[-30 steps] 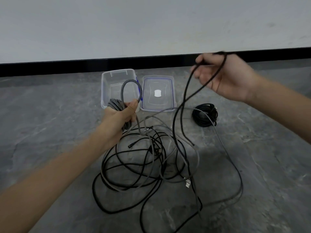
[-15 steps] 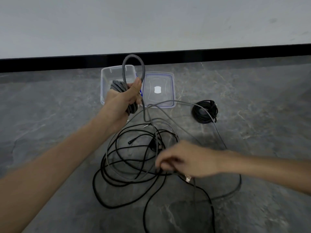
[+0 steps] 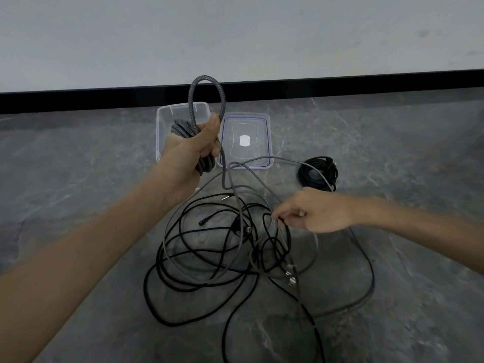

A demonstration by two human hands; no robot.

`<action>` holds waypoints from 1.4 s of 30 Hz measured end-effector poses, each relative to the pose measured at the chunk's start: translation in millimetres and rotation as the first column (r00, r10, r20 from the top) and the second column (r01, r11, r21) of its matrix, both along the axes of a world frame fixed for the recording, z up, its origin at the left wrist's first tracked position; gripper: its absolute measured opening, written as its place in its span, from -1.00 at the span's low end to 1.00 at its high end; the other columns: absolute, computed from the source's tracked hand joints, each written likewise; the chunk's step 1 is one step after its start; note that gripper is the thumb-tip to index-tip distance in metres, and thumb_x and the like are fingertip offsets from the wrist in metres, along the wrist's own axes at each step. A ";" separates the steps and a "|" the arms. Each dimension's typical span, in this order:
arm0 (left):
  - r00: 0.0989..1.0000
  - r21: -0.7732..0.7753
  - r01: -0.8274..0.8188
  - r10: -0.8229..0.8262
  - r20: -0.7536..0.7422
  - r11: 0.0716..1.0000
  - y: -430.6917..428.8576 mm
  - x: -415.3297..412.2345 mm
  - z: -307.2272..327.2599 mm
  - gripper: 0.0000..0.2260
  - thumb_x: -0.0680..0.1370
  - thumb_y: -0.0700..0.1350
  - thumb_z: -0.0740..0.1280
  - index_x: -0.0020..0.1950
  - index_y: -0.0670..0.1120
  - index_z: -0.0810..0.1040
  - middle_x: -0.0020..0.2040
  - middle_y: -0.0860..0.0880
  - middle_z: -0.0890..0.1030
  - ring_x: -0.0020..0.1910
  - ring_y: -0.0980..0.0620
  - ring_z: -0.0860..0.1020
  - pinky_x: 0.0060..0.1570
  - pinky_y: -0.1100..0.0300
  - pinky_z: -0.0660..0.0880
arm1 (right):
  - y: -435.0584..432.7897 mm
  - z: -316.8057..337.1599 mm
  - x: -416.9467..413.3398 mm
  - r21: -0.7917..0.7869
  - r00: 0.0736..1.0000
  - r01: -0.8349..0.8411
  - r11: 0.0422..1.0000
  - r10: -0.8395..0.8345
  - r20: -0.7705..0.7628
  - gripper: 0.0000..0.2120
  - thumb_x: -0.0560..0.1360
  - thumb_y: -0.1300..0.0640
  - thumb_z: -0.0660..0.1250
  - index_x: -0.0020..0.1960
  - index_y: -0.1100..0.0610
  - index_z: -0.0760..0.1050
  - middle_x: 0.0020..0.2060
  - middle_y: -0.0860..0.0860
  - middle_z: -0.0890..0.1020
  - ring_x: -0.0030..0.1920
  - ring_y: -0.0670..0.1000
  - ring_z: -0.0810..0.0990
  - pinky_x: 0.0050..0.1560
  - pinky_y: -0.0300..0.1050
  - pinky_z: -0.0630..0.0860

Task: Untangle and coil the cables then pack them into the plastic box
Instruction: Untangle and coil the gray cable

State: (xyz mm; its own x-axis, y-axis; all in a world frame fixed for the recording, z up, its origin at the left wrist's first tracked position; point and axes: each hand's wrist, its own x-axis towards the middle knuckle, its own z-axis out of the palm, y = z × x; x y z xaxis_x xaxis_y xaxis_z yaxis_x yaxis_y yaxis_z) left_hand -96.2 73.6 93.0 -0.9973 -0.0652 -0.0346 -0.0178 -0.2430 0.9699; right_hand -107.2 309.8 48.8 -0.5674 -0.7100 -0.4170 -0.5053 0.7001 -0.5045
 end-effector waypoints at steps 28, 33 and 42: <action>0.997 0.100 0.062 -0.065 0.028 0.993 11.7 1.8 3.8 -0.73 0.40 0.05 0.36 -0.31 -0.07 0.36 -0.55 0.09 0.25 -0.49 0.14 0.35 -0.27 0.30 0.33 | -53.2 54.9 -1.0 -0.422 0.864 0.193 0.886 -0.357 -0.354 -0.74 0.53 0.01 0.33 0.13 0.12 0.44 -0.09 -0.08 0.54 -0.11 -0.07 0.51 -0.06 -0.10 0.52; 0.990 0.073 0.101 -0.107 0.089 0.992 16.6 6.5 3.2 -0.71 0.56 0.04 0.25 -0.27 -0.06 0.29 -0.61 0.11 0.33 -0.48 0.15 0.36 -0.29 0.30 0.36 | -68.8 41.8 -17.6 -0.465 0.955 0.296 0.835 -0.265 0.132 -0.63 0.51 0.13 0.39 0.28 0.13 0.41 0.11 -0.07 0.56 0.20 -0.09 0.53 0.25 -0.14 0.48; 0.985 0.053 0.102 -0.108 0.131 0.993 19.2 11.5 1.6 -0.67 0.48 0.08 0.30 -0.31 -0.09 0.29 -0.59 0.09 0.34 -0.53 0.12 0.38 -0.42 0.30 0.42 | -70.6 39.9 -9.6 -0.510 0.940 0.325 0.796 -0.333 0.080 -0.91 0.56 0.25 0.28 0.04 0.24 0.51 -0.16 0.13 0.68 -0.11 0.06 0.68 0.08 0.12 0.57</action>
State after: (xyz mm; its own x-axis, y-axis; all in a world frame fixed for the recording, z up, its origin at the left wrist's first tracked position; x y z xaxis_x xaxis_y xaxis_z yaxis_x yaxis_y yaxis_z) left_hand -84.6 92.8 94.7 -0.9847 0.0443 -0.1688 -0.1745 -0.2774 0.9448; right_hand -116.8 239.1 88.6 -0.8083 -0.5874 -0.0401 -0.3007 0.4704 -0.8297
